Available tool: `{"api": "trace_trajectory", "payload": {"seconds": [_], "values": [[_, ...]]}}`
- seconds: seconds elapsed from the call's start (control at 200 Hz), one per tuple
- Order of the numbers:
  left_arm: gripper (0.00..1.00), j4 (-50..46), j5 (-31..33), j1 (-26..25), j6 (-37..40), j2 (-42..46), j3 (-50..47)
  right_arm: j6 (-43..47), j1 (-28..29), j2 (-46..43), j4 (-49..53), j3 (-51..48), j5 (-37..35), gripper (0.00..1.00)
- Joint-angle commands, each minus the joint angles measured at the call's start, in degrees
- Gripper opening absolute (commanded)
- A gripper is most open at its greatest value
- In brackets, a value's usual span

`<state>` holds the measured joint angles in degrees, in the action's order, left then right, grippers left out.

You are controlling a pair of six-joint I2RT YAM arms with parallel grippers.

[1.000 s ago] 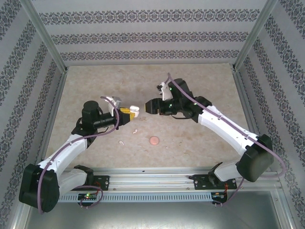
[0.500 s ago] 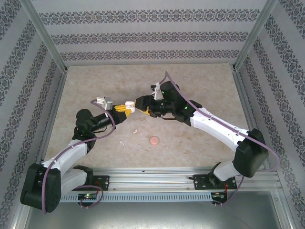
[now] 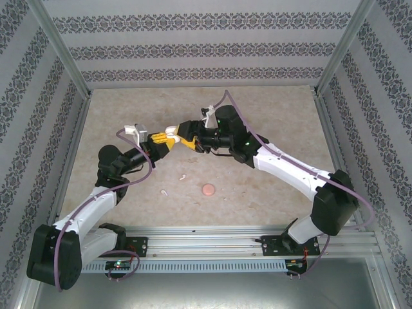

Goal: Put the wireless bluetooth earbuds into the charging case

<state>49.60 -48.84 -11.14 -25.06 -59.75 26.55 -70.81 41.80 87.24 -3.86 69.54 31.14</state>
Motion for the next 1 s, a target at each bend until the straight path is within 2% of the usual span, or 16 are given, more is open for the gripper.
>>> {"api": "trace_trajectory", "payload": {"seconds": [0.0, 0.055, 0.27, 0.335, 0.57, 0.734, 0.919, 0.994], "values": [[0.00, 5.18, -0.47, 0.46, -1.97, -0.68, 2.40, -3.50, 0.69, 1.64, -4.73, 1.39, 2.52, 0.53], [0.00, 5.39, -0.76, 0.43, -2.09, -1.05, 2.57, -4.75, 0.66, 2.12, -6.28, 1.39, 3.24, 0.49], [0.00, 5.31, -1.14, 0.50, -2.62, -2.38, 3.20, -6.45, 0.69, 2.10, -8.81, 0.45, 3.87, 0.24], [0.04, 4.70, -1.97, 0.42, -2.80, -2.90, 3.68, -6.41, 0.73, 1.91, -9.29, -0.05, 3.75, 0.19], [0.23, 2.95, -7.38, 0.48, -5.11, -4.07, 5.18, -5.69, 0.74, 1.68, -10.91, -0.94, 3.60, 0.13], [0.32, 2.99, -8.79, 0.42, -6.04, -3.66, 5.60, -4.07, 0.66, 1.35, -10.22, -0.81, 3.50, 0.10], [0.38, 1.92, -11.20, 0.42, -6.40, -3.61, 6.54, -2.84, 0.72, 1.07, -8.91, -0.80, 3.67, 0.10], [0.37, 1.30, -11.75, 0.43, -6.41, -3.62, 6.70, -2.56, 0.59, 0.93, -8.77, -0.81, 3.59, 0.09]]}}
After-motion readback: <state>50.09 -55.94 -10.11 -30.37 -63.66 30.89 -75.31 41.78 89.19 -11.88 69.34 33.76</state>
